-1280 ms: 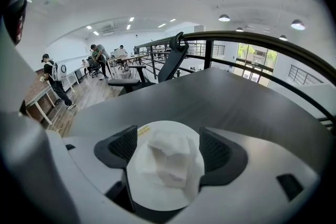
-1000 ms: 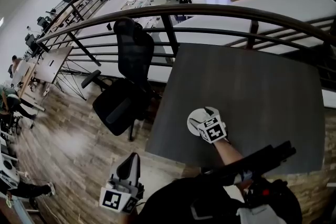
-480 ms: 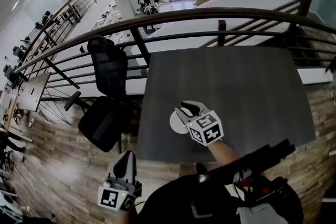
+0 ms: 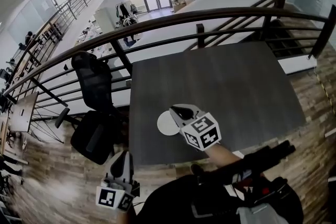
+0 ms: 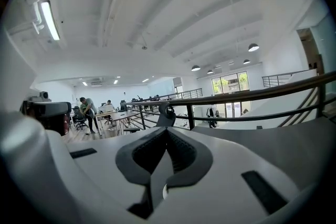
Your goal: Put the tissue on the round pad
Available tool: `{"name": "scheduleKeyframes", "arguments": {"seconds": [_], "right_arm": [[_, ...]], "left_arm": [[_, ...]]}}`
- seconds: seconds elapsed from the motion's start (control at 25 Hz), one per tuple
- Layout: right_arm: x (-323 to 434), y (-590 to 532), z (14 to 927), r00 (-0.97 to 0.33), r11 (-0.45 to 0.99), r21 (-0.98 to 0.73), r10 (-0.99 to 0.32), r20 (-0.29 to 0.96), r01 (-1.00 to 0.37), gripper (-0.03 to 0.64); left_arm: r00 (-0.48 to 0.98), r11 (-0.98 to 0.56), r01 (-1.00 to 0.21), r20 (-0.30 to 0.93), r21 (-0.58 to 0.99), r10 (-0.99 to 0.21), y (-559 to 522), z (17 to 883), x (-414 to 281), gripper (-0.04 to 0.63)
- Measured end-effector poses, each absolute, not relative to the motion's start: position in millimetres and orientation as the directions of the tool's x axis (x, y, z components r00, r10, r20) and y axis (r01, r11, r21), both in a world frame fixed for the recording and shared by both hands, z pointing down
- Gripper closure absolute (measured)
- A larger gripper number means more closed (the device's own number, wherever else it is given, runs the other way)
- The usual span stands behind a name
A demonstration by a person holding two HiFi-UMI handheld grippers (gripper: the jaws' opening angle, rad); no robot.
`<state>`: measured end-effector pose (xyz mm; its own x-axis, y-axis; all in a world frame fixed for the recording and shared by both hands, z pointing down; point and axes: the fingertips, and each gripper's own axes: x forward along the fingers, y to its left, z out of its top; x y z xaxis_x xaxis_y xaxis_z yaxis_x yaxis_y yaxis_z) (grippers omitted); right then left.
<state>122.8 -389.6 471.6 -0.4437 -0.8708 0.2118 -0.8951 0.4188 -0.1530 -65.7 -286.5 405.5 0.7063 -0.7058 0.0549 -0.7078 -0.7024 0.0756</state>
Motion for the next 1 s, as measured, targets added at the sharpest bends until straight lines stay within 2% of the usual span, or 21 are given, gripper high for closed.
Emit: {"name": "scheduleKeyframes", "arguments": {"seconds": [0.28,0.56,1.0], "right_arm": [[128.2,-366.6,448.9,-0.396,0.37,-0.171,-0.904,0.159,-0.913,0.615],[132.1,-349.0,439.7,-0.378,0.354,-0.169,-0.915,0.144,-0.92,0.615],[127.6,-341.7,433.3,-0.356,0.335,-0.152,-0.924,0.142,-0.93,0.615]], "left_arm": [[0.699,-0.698,-0.714,0.015,0.052,-0.715,-293.0,398.9,-66.9,0.591],[0.746,-0.748,-0.658,-0.062,0.087,-0.663,-286.9,382.8,-51.0,0.591],[0.764,-0.765,-0.635,-0.06,0.109,-0.643,-291.0,386.3,-55.2,0.591]]}}
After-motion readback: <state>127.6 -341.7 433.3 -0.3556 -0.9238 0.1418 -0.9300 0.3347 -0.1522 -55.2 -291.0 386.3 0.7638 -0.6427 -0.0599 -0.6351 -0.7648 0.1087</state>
